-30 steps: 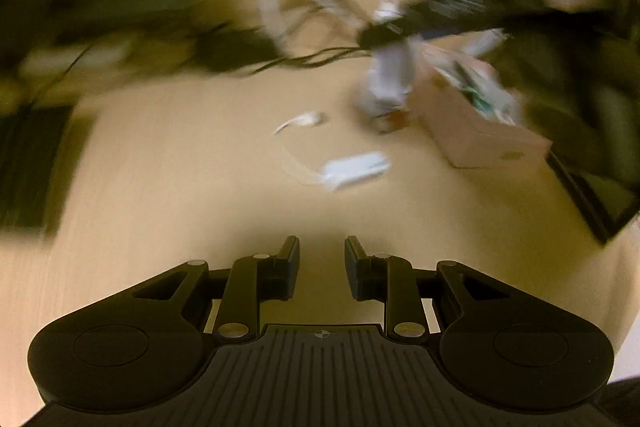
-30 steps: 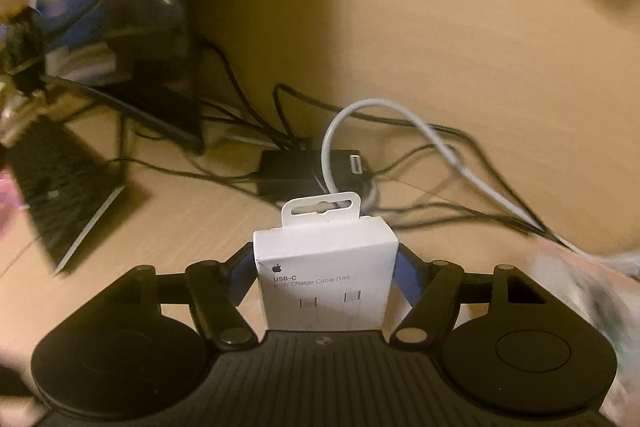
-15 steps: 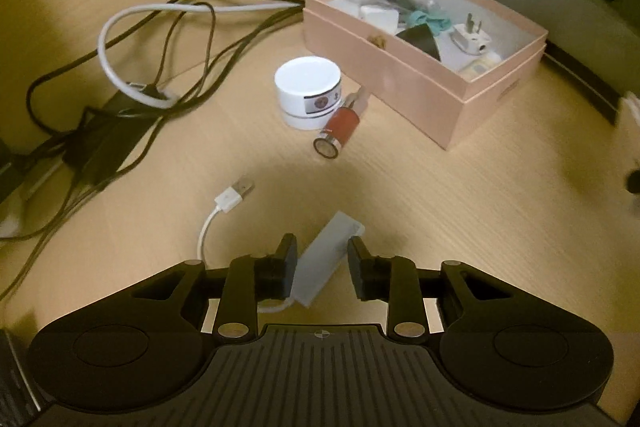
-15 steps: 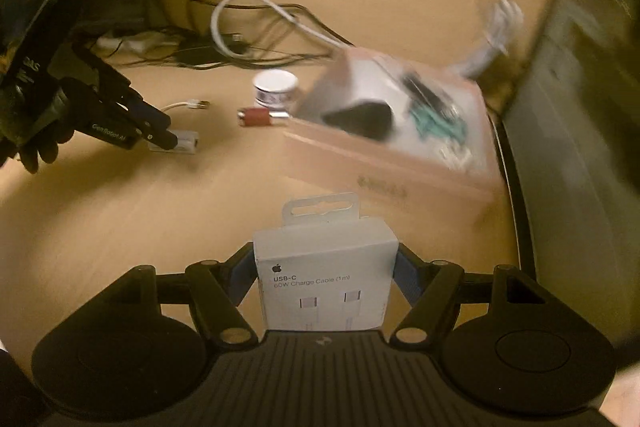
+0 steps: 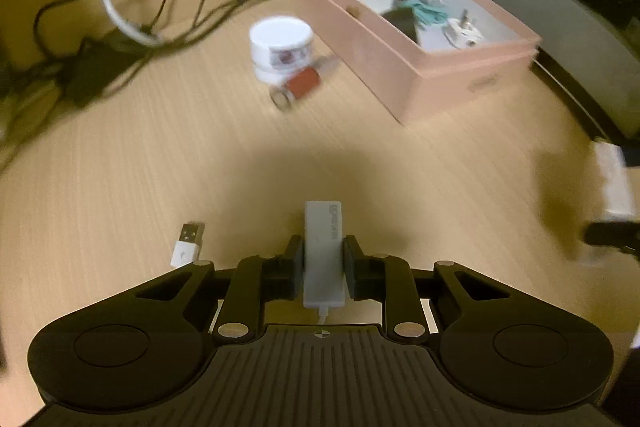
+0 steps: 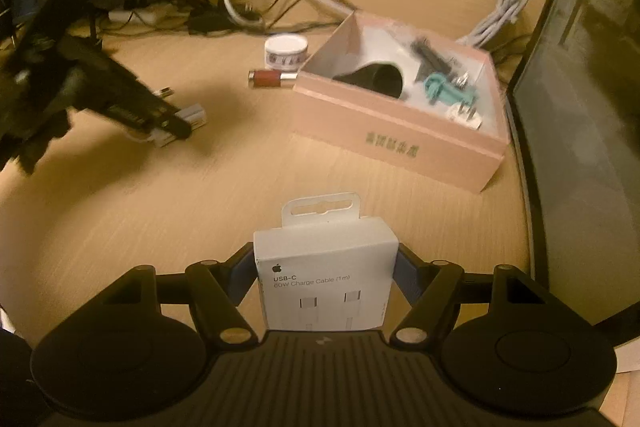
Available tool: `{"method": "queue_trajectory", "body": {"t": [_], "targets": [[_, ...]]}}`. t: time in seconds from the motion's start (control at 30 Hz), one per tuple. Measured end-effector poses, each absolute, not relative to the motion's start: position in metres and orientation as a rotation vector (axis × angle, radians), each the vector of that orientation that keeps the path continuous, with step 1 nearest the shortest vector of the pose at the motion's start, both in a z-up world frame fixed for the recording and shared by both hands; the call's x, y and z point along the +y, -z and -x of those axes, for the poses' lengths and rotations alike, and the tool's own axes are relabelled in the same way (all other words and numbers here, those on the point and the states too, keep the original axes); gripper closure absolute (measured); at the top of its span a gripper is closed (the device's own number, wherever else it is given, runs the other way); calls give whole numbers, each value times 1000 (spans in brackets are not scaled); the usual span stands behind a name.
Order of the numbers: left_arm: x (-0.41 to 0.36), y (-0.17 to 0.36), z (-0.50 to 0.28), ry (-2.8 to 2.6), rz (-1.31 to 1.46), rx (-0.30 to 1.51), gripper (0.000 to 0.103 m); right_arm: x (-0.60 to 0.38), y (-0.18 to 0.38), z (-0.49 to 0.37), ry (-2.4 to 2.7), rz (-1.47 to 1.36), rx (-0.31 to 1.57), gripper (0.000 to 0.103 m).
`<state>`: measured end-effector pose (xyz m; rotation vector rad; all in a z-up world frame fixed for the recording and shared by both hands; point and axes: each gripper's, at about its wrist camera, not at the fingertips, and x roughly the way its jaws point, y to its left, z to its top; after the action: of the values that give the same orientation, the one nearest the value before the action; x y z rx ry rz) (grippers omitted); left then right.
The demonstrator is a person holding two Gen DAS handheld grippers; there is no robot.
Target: Organize rigid objects
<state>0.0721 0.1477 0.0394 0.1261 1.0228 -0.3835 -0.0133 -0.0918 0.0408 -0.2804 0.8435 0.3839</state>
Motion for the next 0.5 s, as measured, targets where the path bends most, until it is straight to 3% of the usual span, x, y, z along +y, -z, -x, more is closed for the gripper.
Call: {"method": "queue_trajectory", "body": {"t": [0.3, 0.5], "targets": [[124, -42, -6, 320, 64, 1069, 78, -72, -30, 1, -416, 304, 891, 32], [108, -40, 6, 301, 43, 1023, 78, -66, -35, 3, -460, 249, 828, 31]]}}
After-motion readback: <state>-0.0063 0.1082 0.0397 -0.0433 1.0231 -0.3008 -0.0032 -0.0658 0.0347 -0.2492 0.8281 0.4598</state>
